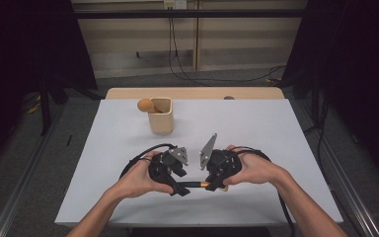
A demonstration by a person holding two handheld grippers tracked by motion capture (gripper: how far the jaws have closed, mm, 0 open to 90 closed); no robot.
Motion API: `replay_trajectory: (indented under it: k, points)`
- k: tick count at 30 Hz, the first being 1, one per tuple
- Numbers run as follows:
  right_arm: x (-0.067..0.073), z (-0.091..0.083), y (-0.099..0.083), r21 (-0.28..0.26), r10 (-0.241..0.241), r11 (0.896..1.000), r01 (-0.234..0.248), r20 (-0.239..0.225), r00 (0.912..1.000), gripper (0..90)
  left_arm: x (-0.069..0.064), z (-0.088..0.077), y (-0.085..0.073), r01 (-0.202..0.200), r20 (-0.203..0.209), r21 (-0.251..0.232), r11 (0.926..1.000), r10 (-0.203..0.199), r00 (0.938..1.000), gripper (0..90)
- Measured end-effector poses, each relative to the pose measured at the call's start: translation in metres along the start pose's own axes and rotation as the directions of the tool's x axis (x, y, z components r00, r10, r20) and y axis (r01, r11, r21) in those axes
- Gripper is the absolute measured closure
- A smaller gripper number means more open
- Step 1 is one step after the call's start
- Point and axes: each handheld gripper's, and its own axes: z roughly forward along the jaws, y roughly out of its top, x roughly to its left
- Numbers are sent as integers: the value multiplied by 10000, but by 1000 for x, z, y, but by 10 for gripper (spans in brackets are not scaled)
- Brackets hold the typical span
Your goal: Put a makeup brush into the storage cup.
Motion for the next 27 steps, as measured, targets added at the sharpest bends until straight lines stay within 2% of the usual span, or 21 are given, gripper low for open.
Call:
replay_trajectory:
  k: [3, 5, 10, 18, 22, 25, 27]
  points:
    - [0, 0, 1, -52, -105, 9999, 105, -5, 9999, 738, 1, 1, 2, -70, 5, -7, 10000, 70, 10000, 397]
    - [0, 1, 2, -38, -141, 9999, 141, -8, 9999, 738, 1, 2, 4, -257, -227, 35, 9997, 258, 9994, 409]
    - [-1, 2, 4, 10, -123, 9999, 123, 65, 9999, 738, 0, 4, 8, -577, -39, 184, 9982, 578, 9983, 440]
    - [-1, 1, 4, -174, -142, 9997, 144, 129, 9998, 738, 0, 8, 11, -605, 235, -100, 9981, 607, 9979, 533]
    - [-2, 1, 4, -238, -108, 9997, 113, 219, 9997, 737, 1, 8, 11, -627, -1, -278, 9976, 627, 9980, 564]
    - [-4, 0, 3, -285, -45, 9996, 53, 283, 9996, 737, 2, 8, 11, -647, 0, -361, 9973, 648, 9979, 640]
    - [-4, -1, 3, -309, -122, 9994, 132, 312, 9994, 738, 3, 8, 11, -617, 60, -455, 9971, 620, 9981, 646]
